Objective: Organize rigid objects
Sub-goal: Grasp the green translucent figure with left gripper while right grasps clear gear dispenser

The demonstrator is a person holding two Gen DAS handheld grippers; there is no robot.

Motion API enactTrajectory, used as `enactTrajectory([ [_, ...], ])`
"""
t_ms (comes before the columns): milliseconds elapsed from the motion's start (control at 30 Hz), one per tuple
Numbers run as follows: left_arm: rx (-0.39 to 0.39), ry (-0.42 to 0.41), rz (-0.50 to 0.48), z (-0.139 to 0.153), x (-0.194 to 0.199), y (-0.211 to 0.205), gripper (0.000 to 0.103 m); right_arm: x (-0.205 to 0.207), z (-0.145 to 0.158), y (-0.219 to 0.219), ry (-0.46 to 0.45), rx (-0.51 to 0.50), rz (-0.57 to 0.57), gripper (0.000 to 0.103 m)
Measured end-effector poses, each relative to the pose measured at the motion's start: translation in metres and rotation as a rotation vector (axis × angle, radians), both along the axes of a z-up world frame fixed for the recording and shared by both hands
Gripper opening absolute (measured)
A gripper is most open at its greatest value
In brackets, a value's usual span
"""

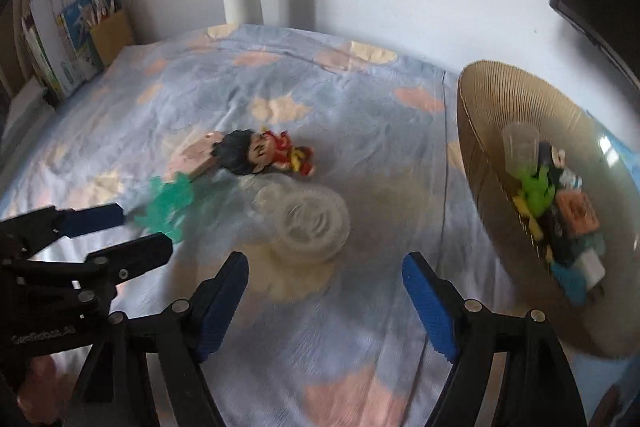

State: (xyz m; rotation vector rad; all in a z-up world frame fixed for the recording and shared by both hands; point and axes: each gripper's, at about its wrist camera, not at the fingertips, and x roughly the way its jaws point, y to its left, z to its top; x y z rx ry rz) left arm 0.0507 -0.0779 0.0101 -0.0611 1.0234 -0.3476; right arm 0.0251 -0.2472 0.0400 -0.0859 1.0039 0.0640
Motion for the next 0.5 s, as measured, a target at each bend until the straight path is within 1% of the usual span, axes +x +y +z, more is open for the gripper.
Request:
enactTrajectory([
  [67,0.004,-0.005,0.004,0.000,0.004,-0.001,0.065,0.011,-0.003,-0.003,0.004,0.028,0.015,0.075],
  [233,0.003,-0.016,-0.001,0.001,0.008,0.003,0.059,0.027,-0.012,0.003,0.025,0.043,0.077,0.074],
  [300,0.002,-0.022,-0.008,0.000,0.012,0.004,0.058,0.030,-0.015,0.007,0.028,0.050,0.096,0.071],
  [333,-0.001,-0.024,-0.013,0.000,0.013,0.004,0.057,0.030,-0.016,0.009,0.019,0.042,0.103,0.066],
  [367,-0.012,-0.025,-0.018,0.000,0.014,0.005,0.054,0.029,-0.015,0.013,0.011,0.032,0.120,0.060],
  [400,-0.021,-0.023,-0.021,0.000,0.014,0.006,0.052,0.026,-0.015,0.017,-0.009,0.008,0.136,0.059],
  [433,-0.031,-0.022,-0.022,0.001,0.013,0.008,0.051,0.023,-0.014,0.021,-0.019,-0.008,0.152,0.056],
  [467,-0.047,-0.017,-0.029,0.001,0.013,0.009,0.048,0.021,-0.014,0.023,-0.022,-0.008,0.171,0.050],
  [500,-0.058,-0.013,-0.032,0.001,0.011,0.011,0.047,0.017,-0.014,0.027,-0.020,0.002,0.190,0.050],
])
